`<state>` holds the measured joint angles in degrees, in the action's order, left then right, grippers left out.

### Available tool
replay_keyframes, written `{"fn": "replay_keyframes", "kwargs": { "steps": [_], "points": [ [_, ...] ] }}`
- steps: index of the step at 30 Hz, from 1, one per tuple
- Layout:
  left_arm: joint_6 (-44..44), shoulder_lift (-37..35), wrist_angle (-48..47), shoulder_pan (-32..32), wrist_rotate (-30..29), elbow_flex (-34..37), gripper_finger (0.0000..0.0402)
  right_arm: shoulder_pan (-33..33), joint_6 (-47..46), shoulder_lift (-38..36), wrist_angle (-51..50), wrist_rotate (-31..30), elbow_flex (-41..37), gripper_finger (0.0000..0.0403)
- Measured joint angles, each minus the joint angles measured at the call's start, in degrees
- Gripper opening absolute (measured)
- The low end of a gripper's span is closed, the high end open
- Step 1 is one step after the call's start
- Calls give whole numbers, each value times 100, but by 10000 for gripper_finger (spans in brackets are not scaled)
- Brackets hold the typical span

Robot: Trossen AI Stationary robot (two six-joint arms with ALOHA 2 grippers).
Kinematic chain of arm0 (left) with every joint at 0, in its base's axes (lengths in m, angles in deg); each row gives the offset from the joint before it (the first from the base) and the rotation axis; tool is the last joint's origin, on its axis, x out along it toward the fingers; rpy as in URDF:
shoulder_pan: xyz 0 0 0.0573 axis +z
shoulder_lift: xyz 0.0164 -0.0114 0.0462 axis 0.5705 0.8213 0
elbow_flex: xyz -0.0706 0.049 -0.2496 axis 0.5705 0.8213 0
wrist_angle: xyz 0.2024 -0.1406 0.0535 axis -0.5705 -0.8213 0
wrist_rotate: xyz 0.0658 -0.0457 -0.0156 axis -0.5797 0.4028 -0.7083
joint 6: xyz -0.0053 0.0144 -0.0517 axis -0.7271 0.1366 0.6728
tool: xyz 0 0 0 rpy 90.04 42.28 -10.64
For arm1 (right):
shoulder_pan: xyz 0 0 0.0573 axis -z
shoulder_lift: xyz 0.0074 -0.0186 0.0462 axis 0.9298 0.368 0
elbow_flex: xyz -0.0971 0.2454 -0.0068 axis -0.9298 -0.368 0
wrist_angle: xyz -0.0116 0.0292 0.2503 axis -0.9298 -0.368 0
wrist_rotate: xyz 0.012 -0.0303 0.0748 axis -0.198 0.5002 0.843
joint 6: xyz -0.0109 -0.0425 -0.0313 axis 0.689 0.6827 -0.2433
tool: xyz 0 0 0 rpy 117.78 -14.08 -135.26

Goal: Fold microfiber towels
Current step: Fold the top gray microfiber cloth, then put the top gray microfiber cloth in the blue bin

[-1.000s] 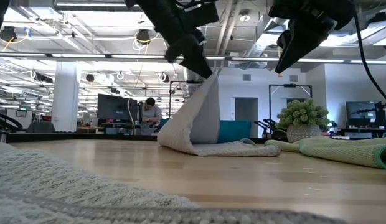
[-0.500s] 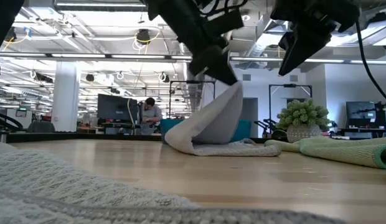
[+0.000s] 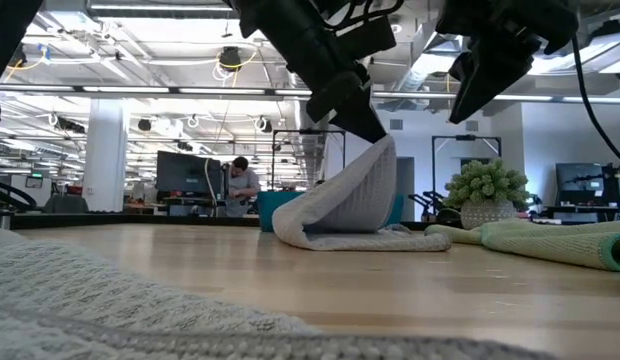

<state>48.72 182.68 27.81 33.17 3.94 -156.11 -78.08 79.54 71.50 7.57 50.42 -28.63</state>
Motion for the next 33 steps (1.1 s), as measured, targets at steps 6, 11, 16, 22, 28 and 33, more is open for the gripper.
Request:
{"fn": "replay_keyframes", "kwargs": {
  "steps": [6, 11, 16, 22, 28, 33],
  "points": [
    [128, 107, -29, -25, 178, 0, 67, 0, -5, 0, 2, 0, 0, 134],
    [165, 105, 5, -32, 551, 2, 116, 5, -5, 0, 2, 0, 0, 134],
    [210, 103, -48, -65, 540, -26, 156, 55, -9, 0, 2, 0, 0, 134],
    [278, 32, -708, -106, 438, -28, 166, 73, 86, 0, 2, 24, 0, 134],
    [663, -165, -2016, -296, 441, -28, 163, -152, 478, 55, 53, 100, 0, 134],
    [1281, -241, -2634, -467, 433, -28, 163, -320, 906, 463, 554, 132, -156, 134]
  ]
}}
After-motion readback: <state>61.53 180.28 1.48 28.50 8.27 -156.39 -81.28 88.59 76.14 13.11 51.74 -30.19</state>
